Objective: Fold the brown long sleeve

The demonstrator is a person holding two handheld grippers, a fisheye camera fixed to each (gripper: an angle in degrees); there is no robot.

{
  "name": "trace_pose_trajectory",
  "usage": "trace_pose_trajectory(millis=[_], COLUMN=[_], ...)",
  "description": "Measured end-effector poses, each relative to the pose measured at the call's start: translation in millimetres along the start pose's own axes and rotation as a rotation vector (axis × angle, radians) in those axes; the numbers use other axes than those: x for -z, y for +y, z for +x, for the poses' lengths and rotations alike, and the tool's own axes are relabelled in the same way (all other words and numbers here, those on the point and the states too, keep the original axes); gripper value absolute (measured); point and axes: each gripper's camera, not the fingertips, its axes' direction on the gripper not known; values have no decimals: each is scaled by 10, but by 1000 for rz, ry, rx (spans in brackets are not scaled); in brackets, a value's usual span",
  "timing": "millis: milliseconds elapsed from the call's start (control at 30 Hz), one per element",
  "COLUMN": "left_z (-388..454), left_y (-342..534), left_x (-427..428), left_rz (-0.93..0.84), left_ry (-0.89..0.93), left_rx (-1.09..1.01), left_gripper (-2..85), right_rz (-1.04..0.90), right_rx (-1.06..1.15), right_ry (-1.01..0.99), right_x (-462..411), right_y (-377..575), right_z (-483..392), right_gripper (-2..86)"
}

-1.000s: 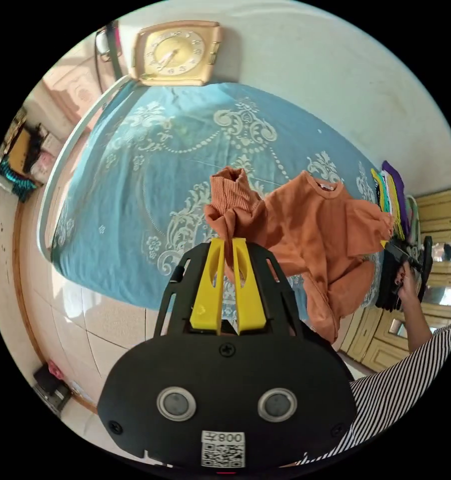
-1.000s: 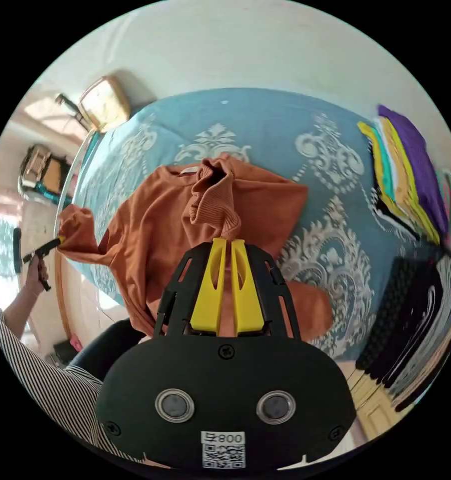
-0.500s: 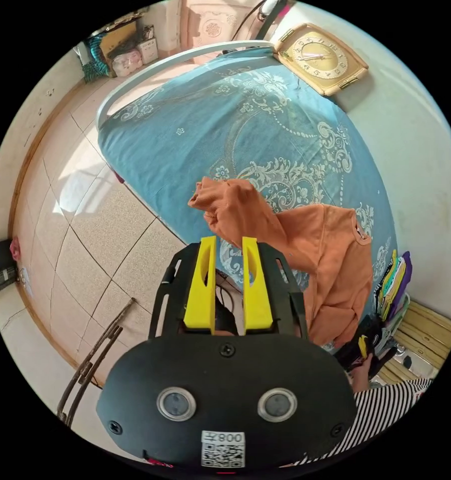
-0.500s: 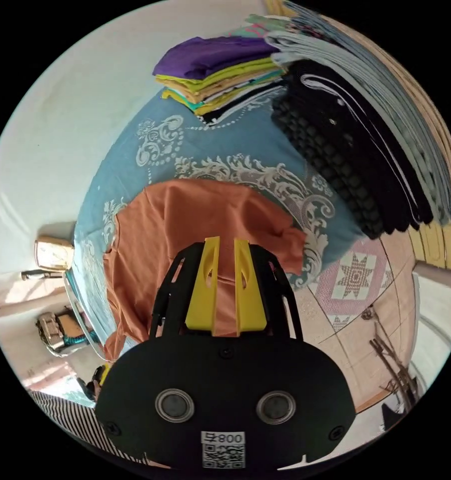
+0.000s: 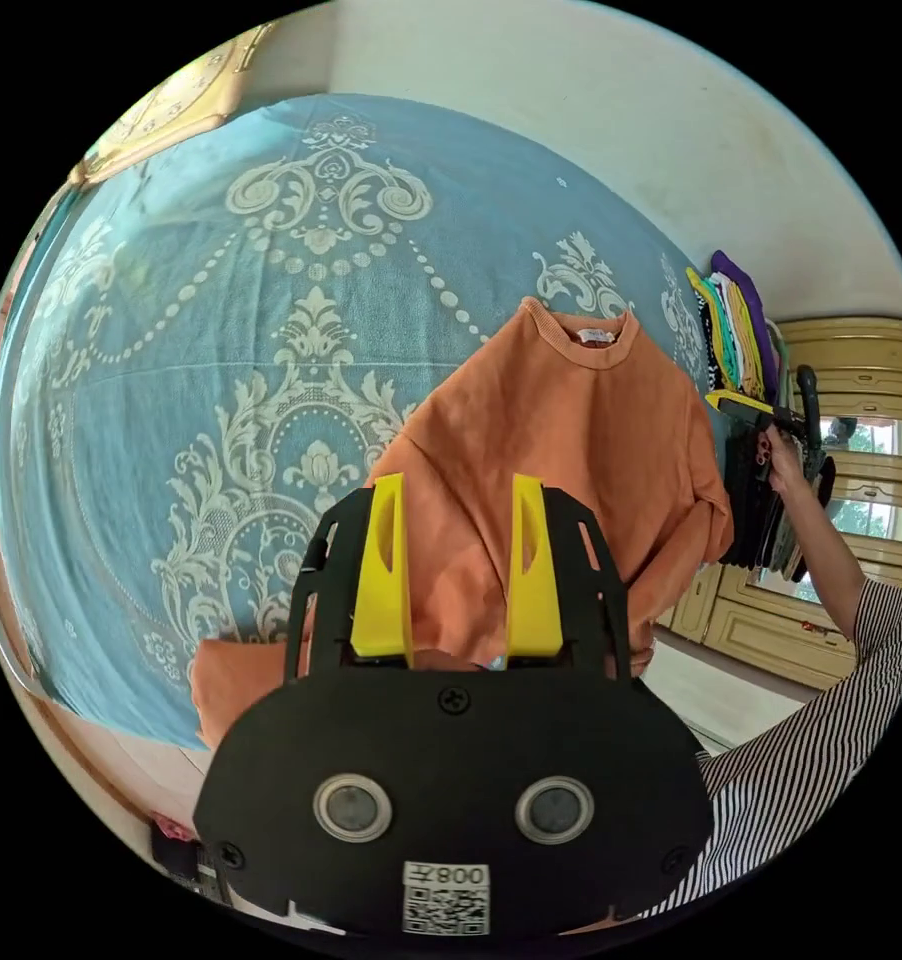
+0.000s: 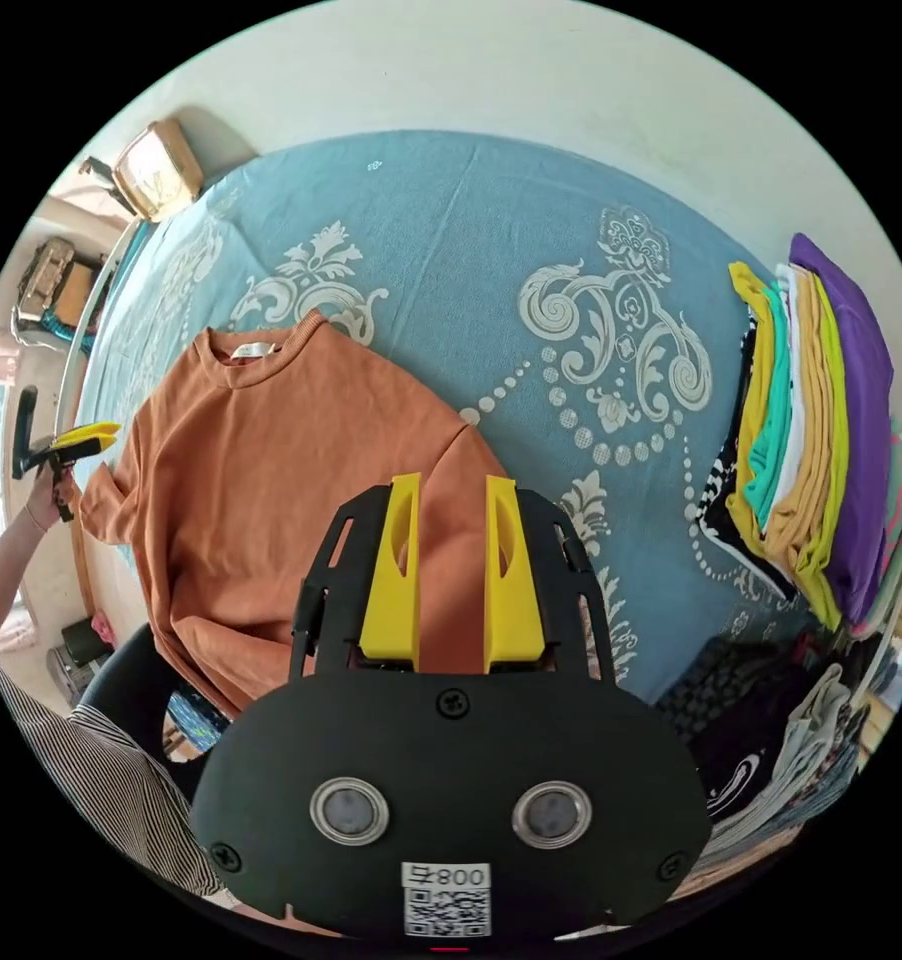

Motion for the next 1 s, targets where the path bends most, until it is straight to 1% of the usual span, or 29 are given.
trace_pose_trajectory(millis=[67,167,233,300,367,433,500,633,700,767,800,867,900,967,1000], left_z=[37,195,287,370,437,496,559,673,742,795,831,880,919,985,1035], left_y=[-84,-30,32,108,198,327,549,919,1204,1447,1615,1869,2033,2284,2458], left_x=[-74,-4,78,214,364,597,1055,1900,2492,2929,3209,3627,3892,4272,4527], left_rz=[-52,-51,-51,-64,-54,-13,84,226,309,367,405,464,495,544,575], left_ry=[-12,-177,-210,-185,-165,-136,-78,-13,18,40,54,73,89,114,128], left_rx=[0,-22,-36,-20,-18,-10,8,6,-9,-30,-44,-62,-83,-119,-147], left_gripper=[138,107,86,55,38,28,20,15,13,13,13,13,13,12,12], right_rz=[-59,-104,-103,-118,-147,-136,-111,41,108,199,225,351,381,486,512], right_rx=[29,47,31,38,75,70,73,67,65,44,34,-20,-33,-71,-75], right_ry=[16,18,4,-13,-64,-54,-54,-118,-120,-90,-87,-98,-103,-92,-86], right_x=[-42,-92,-23,83,240,429,692,1699,2201,2891,3067,3773,3947,4584,4732], right_y=[-107,-155,-165,-155,-92,-18,80,505,769,1197,1316,1821,1950,2444,2563], right_z=[36,63,91,96,59,23,-20,-88,-148,-237,-253,-298,-312,-417,-458], right_gripper=[115,115,113,101,39,27,20,12,10,9,8,8,7,7,7])
